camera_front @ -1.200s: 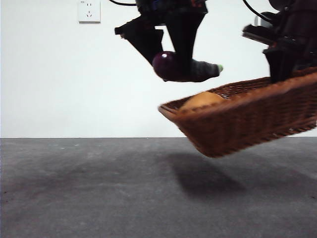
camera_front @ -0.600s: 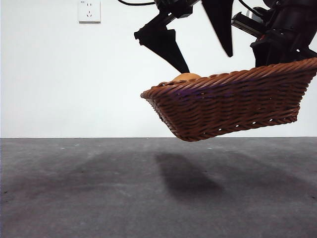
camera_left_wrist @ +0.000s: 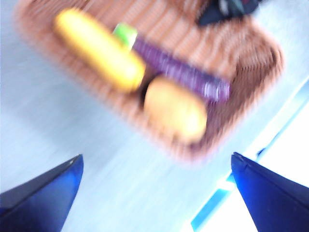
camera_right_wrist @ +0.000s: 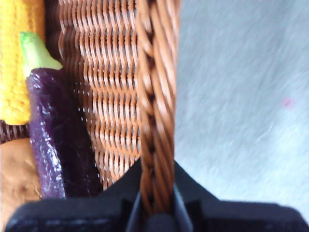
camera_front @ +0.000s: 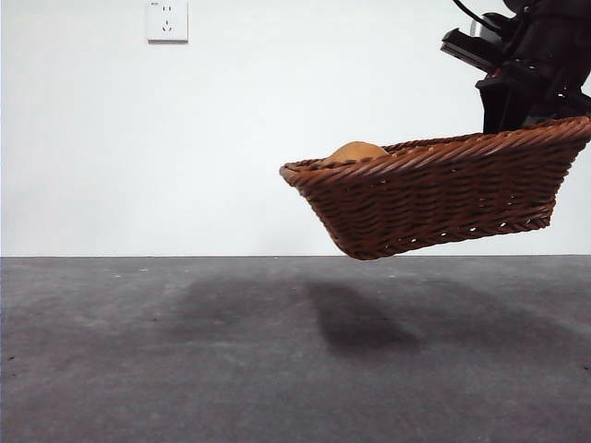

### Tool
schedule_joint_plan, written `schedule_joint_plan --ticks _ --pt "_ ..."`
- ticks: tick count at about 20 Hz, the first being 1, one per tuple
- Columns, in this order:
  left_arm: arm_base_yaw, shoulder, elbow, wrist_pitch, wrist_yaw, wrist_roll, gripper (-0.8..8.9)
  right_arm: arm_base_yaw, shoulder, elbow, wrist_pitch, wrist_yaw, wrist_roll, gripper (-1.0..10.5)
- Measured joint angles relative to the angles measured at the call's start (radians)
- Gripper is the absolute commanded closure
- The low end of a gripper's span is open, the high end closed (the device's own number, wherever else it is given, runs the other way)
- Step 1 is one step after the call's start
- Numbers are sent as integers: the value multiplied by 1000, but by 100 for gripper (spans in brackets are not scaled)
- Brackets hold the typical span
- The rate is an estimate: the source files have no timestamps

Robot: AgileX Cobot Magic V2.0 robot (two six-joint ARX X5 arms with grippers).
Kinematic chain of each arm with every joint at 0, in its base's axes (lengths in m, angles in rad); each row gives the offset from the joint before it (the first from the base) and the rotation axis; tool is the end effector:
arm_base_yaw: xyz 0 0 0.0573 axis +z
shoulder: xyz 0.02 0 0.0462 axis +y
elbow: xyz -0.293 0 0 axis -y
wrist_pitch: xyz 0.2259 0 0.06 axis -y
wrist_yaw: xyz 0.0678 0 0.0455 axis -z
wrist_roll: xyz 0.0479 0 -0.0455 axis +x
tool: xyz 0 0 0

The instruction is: Help me put the vegetables on the table into the basket

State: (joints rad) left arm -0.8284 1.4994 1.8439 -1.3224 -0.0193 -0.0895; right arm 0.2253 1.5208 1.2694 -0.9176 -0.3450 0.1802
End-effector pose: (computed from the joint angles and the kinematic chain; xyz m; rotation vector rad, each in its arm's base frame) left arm 0.1738 -0.1881 0.4326 0.3337 0.9441 -0.6986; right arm 0.2724 0.0791 0.2942 0.2255 1.2246 0.3957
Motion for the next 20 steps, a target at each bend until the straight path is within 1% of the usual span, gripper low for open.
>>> schedule_joint_plan --ticks 3,4,5,6,7,9,12,14,17,20 --pt "-5 -149 0 0 6 4 252 -25 0 0 31 1 -36 957" --pt "-16 -193 0 0 21 3 304 -40 0 0 55 -1 -42 957" --pt "-36 -231 0 0 32 3 485 -58 4 0 77 -14 -47 957" --pt "-62 -262 0 0 33 0 715 -85 16 0 87 -32 -50 957" --pt "-87 -291 -12 2 31 0 833 -109 35 0 86 -39 -56 957" --pt "-130 -353 -65 2 21 0 818 -153 98 0 84 -37 -79 957" --pt "-145 -444 -197 2 18 0 817 -186 202 14 94 -51 -114 957" --pt "-145 -505 -317 1 2 -1 817 -198 302 79 73 -55 -129 957" --pt "-145 -591 -512 0 -24 -14 817 -217 423 229 18 -82 -151 957" --pt "-145 -681 -639 -2 -31 -72 817 -243 497 332 -6 -86 -174 957"
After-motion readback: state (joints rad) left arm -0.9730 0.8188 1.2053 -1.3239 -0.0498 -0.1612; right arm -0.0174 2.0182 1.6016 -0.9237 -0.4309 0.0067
